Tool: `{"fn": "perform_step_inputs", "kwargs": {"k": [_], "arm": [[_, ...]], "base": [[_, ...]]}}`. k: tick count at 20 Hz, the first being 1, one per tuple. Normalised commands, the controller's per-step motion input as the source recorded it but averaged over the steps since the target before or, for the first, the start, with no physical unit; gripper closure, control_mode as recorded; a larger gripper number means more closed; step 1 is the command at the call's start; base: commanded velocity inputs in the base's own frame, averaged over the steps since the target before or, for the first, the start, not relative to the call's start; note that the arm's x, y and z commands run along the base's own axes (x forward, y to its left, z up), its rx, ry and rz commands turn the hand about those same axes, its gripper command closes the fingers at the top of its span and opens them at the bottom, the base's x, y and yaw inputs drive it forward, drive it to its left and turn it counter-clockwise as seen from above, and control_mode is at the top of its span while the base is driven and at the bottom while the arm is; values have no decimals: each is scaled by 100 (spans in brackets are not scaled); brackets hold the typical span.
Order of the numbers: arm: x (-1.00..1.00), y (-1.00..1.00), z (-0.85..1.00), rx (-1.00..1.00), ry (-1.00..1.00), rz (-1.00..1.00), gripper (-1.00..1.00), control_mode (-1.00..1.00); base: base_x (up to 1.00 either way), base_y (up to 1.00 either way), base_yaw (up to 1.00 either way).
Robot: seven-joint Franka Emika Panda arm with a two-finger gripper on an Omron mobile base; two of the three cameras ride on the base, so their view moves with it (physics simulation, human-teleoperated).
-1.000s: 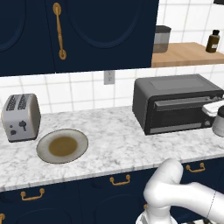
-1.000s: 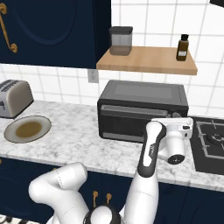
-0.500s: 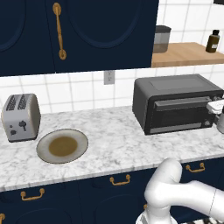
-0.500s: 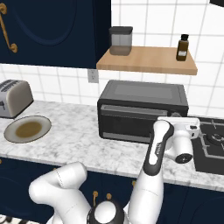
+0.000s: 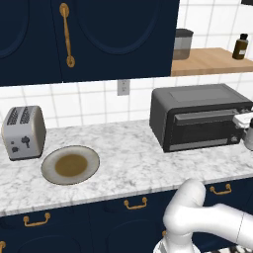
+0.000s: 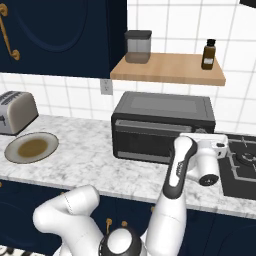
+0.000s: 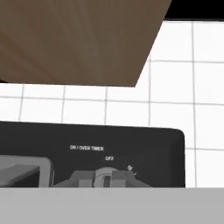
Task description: Pick up the kebab skewer and baguette bread, and place them inside the toaster oven. Close the toaster oven door and start by setting the timer.
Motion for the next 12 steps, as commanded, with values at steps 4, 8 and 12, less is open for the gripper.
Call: {"fn": "perform_step_inputs", "kwargs": {"k": [4, 8, 12], "arm": [[23, 31, -6, 2, -2, -10, 100, -100], [6, 24, -18, 8, -3, -9, 100, -100], [1, 15, -23, 14, -6, -4, 100, -100]], "base": [[0, 0, 0], [0, 0, 0], [0, 0, 0]]}}
